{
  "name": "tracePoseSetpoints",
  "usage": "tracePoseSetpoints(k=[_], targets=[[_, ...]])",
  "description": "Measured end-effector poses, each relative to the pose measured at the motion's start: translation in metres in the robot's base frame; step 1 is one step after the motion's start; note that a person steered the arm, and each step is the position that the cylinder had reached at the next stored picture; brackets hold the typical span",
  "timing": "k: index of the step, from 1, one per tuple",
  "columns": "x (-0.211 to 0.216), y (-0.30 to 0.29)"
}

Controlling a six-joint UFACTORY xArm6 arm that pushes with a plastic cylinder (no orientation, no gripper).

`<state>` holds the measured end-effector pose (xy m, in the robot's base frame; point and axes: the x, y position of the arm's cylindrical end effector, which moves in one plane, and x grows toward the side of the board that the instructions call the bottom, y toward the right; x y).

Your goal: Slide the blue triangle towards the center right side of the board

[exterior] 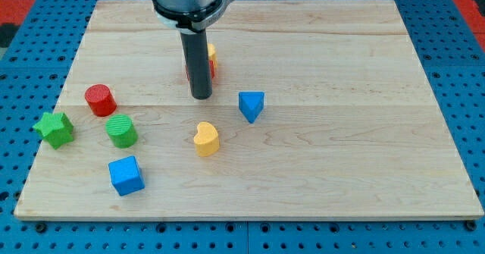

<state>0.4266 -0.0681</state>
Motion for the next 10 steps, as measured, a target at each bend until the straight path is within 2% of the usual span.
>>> tracePoseSetpoints(k=[2, 3, 4, 5, 8, 10], targets=[[0.020, -0.018], [0.020, 0.004], [0.045, 0.069], [0.015, 0.108], [-0.028, 0.077], [-0.027, 0.168]])
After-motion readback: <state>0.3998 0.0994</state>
